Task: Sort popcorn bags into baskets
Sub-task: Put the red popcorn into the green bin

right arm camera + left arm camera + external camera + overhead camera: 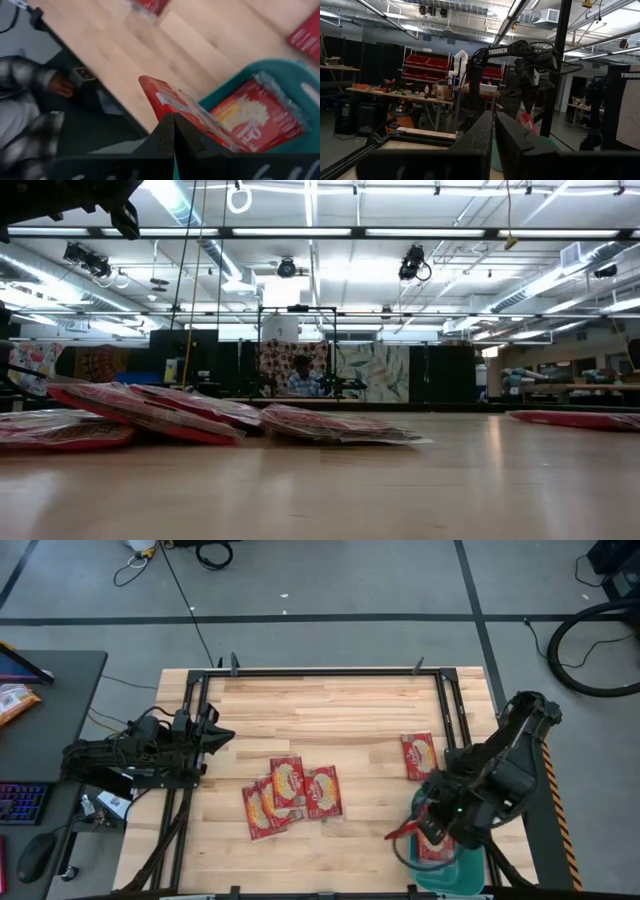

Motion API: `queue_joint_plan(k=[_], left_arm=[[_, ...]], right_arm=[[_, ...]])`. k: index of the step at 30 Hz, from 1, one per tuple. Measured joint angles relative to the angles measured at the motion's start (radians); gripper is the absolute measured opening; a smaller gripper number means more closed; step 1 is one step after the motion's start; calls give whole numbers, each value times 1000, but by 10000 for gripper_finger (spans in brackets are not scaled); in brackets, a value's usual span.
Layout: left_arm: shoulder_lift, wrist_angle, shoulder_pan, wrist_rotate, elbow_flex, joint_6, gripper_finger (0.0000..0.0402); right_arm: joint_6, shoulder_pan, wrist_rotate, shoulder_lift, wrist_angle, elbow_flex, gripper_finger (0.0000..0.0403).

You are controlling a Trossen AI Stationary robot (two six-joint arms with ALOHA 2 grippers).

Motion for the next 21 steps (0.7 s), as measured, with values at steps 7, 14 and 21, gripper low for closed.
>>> queue_joint_plan(k=[7, 14, 21], left_arm=[[0, 0, 0, 0, 0, 0, 27], [0, 0, 0, 0, 0, 0, 27], [0, 0, 0, 0, 0, 0, 27]], right_arm=[[105, 93, -42, -66, 50, 0, 1], [228, 124, -247, -78, 35, 0, 1], [176, 84, -260, -22, 38, -70, 2]])
